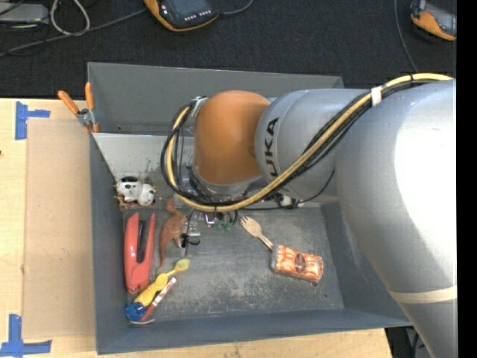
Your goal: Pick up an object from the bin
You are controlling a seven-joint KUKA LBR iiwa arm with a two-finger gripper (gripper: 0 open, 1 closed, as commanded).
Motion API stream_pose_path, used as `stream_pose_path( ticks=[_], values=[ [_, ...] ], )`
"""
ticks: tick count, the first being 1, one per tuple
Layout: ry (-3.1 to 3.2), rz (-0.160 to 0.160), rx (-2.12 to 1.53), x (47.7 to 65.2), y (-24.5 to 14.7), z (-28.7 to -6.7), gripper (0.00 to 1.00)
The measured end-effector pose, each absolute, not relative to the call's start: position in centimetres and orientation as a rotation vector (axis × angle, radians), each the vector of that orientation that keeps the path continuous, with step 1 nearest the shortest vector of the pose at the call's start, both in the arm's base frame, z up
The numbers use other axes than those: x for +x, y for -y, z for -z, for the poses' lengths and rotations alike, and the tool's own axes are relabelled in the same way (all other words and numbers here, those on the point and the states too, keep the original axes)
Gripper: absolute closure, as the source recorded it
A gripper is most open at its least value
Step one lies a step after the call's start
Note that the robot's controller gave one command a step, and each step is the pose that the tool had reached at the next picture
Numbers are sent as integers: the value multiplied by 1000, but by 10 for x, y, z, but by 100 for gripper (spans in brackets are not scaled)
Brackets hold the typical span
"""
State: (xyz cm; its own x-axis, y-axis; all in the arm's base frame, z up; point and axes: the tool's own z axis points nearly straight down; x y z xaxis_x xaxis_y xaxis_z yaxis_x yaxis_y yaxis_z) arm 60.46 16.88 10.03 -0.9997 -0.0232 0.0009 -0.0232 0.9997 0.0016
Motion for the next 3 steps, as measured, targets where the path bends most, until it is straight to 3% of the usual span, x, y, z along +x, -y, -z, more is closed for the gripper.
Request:
stream_pose_path(
  ticks=[1, 2, 3],
  values=[
    [3145, 6, 31, 614, -170, -70, 0],
    [3163, 15, -39, 619, -167, -67, 100],
    [3162, 15, -55, 619, -167, -69, 100]
  ],
)
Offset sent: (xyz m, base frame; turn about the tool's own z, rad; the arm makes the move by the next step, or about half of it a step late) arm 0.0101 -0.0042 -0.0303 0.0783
